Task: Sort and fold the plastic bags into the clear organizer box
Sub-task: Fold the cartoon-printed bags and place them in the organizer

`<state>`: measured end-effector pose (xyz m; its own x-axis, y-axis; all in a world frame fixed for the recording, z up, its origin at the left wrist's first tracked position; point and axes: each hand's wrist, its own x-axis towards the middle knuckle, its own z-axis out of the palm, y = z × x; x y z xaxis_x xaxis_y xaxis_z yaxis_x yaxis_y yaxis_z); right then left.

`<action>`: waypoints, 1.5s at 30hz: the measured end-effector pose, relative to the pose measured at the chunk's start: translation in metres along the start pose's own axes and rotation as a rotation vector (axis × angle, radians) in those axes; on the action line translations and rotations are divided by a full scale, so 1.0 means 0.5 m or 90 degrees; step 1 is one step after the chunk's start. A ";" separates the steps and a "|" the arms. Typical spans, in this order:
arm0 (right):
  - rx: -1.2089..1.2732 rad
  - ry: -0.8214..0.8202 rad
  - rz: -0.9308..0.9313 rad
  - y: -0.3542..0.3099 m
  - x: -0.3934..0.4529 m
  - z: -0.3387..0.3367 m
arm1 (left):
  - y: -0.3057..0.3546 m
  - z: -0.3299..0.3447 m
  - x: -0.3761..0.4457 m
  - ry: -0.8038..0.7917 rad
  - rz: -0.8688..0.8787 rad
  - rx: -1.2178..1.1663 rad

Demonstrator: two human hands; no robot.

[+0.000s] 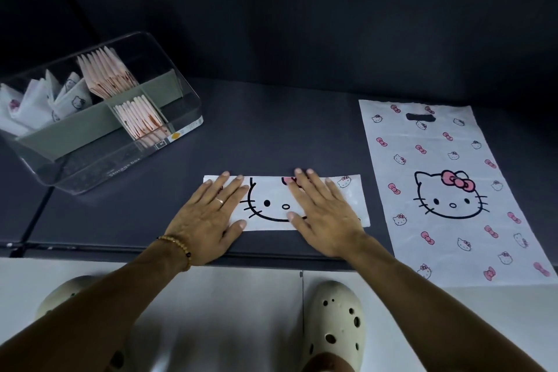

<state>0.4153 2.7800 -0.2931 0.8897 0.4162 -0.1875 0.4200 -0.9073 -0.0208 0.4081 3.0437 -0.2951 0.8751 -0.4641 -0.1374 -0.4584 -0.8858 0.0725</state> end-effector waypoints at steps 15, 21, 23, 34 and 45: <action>0.005 0.137 0.119 0.043 -0.065 -0.032 | 0.018 -0.005 -0.013 0.003 -0.052 0.017; 0.010 0.135 0.005 -0.055 -0.069 -0.016 | 0.050 -0.008 -0.075 0.010 -0.109 0.023; 0.001 0.130 0.011 -0.046 -0.072 -0.019 | 0.043 -0.005 -0.104 -0.018 -0.041 0.037; 0.131 0.202 -0.068 -0.122 -0.062 -0.030 | 0.067 -0.076 -0.076 0.054 -0.133 -0.213; 0.787 0.107 0.287 -0.070 -0.016 -0.065 | 0.064 -0.085 -0.015 0.076 -0.252 -0.742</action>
<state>0.3994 2.8102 -0.2588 0.9560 -0.0128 -0.2932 -0.2751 -0.3869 -0.8801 0.3936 3.0190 -0.2499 0.9586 -0.1069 -0.2639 0.1998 -0.4078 0.8910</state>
